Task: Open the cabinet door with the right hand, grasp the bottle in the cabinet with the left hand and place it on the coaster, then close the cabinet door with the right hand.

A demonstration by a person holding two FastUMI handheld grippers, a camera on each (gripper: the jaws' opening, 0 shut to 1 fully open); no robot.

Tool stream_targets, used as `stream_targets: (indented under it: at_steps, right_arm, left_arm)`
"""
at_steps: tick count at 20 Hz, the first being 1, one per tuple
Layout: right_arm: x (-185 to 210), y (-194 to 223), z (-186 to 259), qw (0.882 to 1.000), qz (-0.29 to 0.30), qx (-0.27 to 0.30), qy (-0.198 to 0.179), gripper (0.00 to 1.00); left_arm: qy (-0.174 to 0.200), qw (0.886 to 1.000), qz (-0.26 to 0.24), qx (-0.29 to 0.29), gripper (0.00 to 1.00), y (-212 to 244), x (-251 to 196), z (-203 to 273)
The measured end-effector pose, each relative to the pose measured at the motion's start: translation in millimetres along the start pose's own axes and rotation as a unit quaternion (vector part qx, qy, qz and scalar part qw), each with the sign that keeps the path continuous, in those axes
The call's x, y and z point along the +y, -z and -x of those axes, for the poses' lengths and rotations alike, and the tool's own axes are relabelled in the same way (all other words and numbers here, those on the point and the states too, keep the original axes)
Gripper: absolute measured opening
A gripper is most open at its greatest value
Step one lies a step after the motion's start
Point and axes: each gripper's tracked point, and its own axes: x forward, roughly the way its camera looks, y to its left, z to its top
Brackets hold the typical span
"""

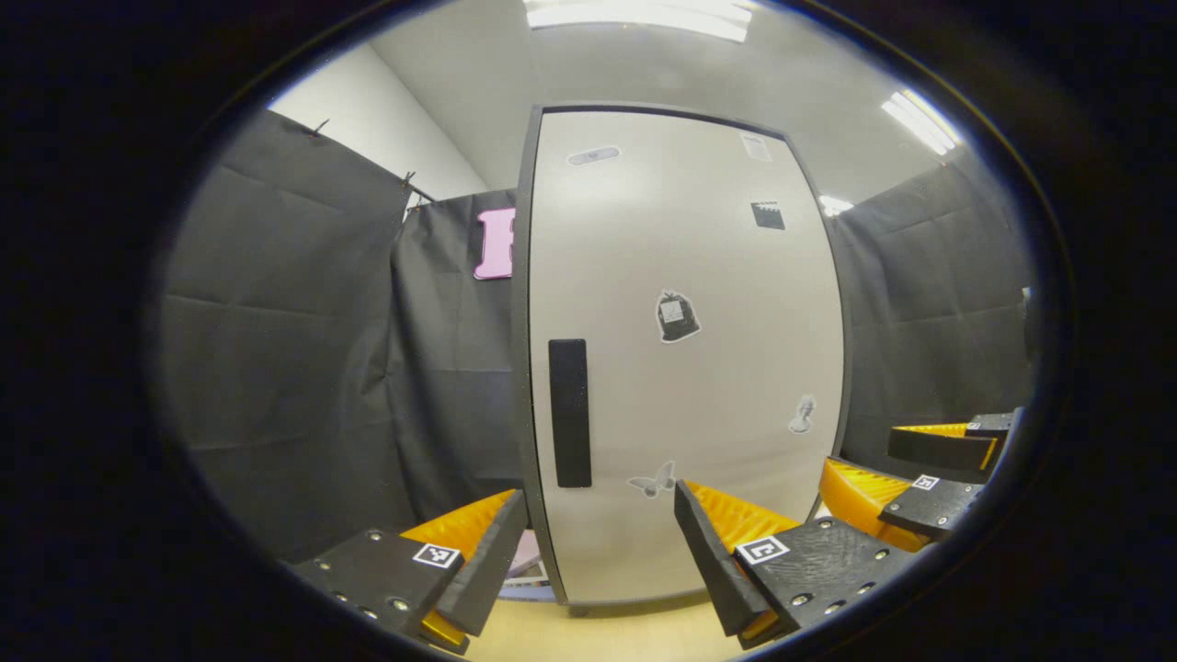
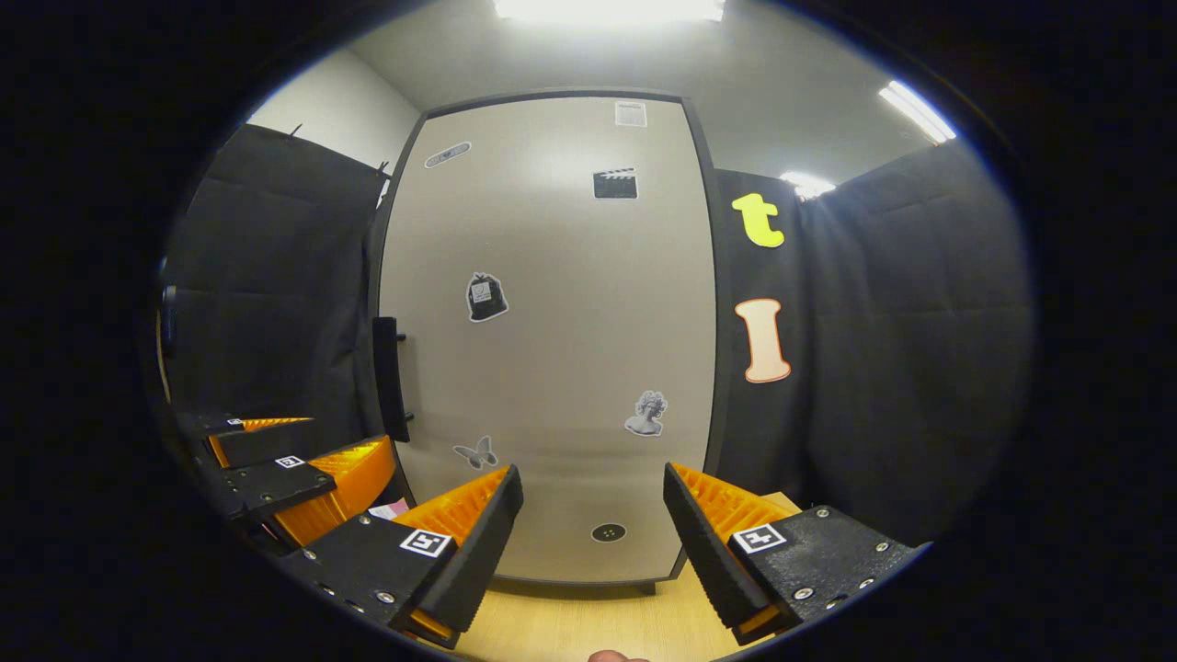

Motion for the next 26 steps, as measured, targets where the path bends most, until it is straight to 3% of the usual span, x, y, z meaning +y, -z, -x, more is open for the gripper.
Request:
stream_targets:
  at_steps: [10,20,21,23,26]
  right_arm:
    - [53,-20,-32,0.998,-0.001,-0.017,-0.059,0.95]
    - [180,-29,-87,0.985,-0.003,-0.018,-0.172,0.95]
    - [190,-26,-95,0.984,0.003,-0.012,-0.175,0.95]
    - [196,-25,-107,0.986,0.022,-0.012,-0.167,0.95]
    - [206,-31,-121,0.987,0.026,-0.025,-0.154,0.88]
  left_arm:
    - [-0.042,0.999,-0.015,0.001,0.92,4,61,20]
    - [-0.174,0.984,-0.032,0.028,0.93,19,192,100]
    - [-0.187,0.981,-0.032,0.031,1.0,22,203,110]
    - [-0.214,0.976,-0.03,0.043,1.0,30,225,130]
    - [-0.25,0.967,-0.025,0.052,1.0,37,253,155]
